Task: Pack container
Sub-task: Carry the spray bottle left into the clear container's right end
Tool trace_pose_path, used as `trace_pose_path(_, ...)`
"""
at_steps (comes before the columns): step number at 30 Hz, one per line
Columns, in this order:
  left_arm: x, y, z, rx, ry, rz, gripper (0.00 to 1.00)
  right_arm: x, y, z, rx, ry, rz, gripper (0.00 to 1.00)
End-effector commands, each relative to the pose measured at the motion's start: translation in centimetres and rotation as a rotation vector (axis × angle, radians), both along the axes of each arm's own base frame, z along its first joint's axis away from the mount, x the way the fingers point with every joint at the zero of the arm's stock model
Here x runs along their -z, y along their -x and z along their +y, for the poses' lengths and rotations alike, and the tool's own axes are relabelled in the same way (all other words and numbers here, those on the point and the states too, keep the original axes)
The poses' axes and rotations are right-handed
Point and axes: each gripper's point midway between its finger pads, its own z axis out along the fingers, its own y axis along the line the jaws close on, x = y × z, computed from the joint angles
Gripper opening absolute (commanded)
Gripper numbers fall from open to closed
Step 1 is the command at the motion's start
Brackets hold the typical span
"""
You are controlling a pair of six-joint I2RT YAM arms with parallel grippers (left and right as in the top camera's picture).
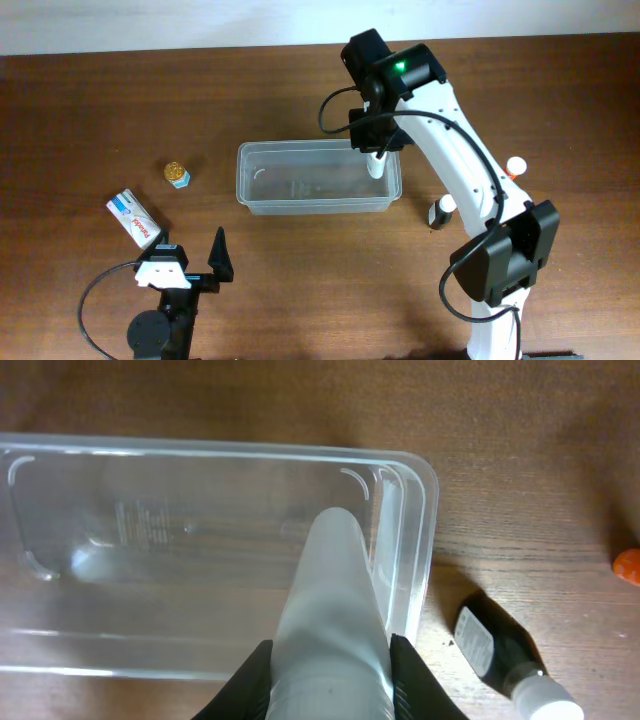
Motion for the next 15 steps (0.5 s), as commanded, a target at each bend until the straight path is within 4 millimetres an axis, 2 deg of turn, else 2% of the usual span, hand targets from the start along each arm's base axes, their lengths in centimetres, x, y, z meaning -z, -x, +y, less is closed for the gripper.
trace_pose_path(1, 0.1, 0.0, 0.2, -0.008, -0.013, -0.003, 0.99, 0.5, 0.0, 0.1, 0.045, 0.014, -0.015, 0.09)
trace_pose_path(7, 0.1, 0.0, 0.2, -0.008, -0.013, -0.003, 0.99, 2.3, -0.3, 0.7, 0.064, 0.007, -0.018, 0.09)
trace_pose_path(15, 0.1, 0.0, 0.2, -0.008, -0.013, -0.003, 0.99, 2.6, -1.0, 1.1, 0.065, -0.005, -0.043, 0.10)
